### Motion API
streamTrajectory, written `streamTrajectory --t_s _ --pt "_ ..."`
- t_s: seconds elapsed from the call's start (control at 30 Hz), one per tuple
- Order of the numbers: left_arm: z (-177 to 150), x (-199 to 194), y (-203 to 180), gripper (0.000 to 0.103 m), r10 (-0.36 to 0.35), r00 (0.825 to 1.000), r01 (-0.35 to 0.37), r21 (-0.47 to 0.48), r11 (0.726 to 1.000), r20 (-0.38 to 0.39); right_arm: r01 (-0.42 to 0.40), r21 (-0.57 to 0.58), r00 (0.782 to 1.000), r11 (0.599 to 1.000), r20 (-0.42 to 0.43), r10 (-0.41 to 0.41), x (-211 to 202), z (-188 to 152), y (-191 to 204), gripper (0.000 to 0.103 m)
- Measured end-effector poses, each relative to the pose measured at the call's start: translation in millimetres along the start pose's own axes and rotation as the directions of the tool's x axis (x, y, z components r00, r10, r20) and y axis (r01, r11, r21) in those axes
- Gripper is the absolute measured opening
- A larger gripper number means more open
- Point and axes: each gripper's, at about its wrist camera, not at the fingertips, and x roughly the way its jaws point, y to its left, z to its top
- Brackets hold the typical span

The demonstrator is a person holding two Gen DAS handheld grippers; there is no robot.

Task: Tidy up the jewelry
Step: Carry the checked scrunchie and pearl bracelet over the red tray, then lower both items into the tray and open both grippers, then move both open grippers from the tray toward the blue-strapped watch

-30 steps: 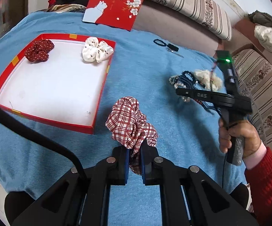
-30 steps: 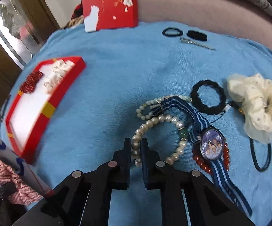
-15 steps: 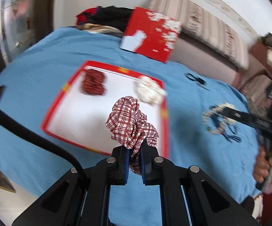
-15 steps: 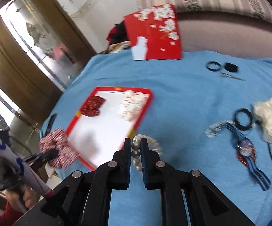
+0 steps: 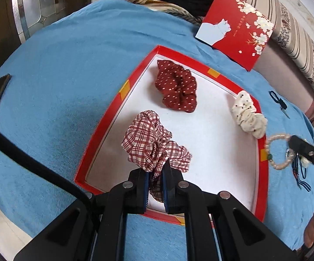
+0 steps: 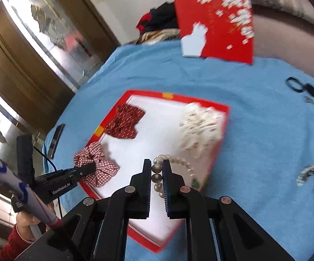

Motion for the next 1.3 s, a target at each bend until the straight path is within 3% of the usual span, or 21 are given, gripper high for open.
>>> streamTrajectory --t_s 0.27,0.33,0.43,0.47,0.53,0.7,0.8,0.87,0.9,1.0,1.13,1.3 --pt "-7 -17 9 0.019 -0.046 0.997 0.047 -0.018 0.999 0.055 -0.066 -0.032 0.992 0.997 -0.113 0.062 67 -14 35 0.011" --pt "-9 -25 11 0.029 -0.052 0.995 0.054 -0.018 0.998 0.079 -0.075 -0.046 0.988 0.996 -0.138 0.068 77 -18 42 0.011" --pt "-11 -38 12 0.031 -0.033 0.993 0.035 -0.011 0.999 0.115 -0.082 -0.059 0.985 0.995 -0.158 0.072 83 -23 47 0.012" --pt "-12 -43 12 0.031 -0.021 0.992 0.022 -0.005 1.000 0.128 -0.085 -0.060 0.984 0.995 -0.162 0.074 82 -24 47 0.020" --pt "-15 -55 11 0.034 -0.005 0.988 0.006 -0.002 1.000 0.156 -0.079 -0.067 0.986 0.995 -0.150 0.068 73 -26 48 0.031" --pt "-22 -69 4 0.041 0.010 0.984 -0.013 0.015 1.000 0.178 -0.024 -0.101 0.998 0.995 -0.066 0.018 20 -39 38 0.039" --pt "-9 -57 -11 0.041 0.026 0.991 -0.033 0.050 0.998 0.131 0.035 -0.096 0.999 0.995 -0.032 -0.038 -10 -56 19 0.039" --pt "8 -41 -22 0.041 -0.004 0.995 -0.002 0.063 0.998 0.097 0.074 -0.073 0.997 0.995 -0.008 -0.075 -30 -67 1 0.039" --pt "16 -31 -26 0.040 -0.008 0.997 0.003 0.060 0.998 0.081 0.092 -0.059 0.996 0.994 0.004 -0.092 -39 -72 -8 0.039" --pt "39 7 -33 0.006 0.012 1.000 -0.012 0.015 1.000 0.002 0.112 -0.010 0.993 0.994 0.030 -0.112 -61 -83 -30 0.039" --pt "57 49 -37 0.005 0.038 0.998 -0.040 -0.045 0.998 -0.050 0.138 0.032 0.988 0.990 0.061 -0.139 -87 -92 -56 0.039" --pt "85 81 -56 0.005 0.105 0.993 -0.106 -0.021 0.994 -0.044 0.145 0.105 0.985 0.984 0.079 -0.154 -100 -99 -88 0.039"
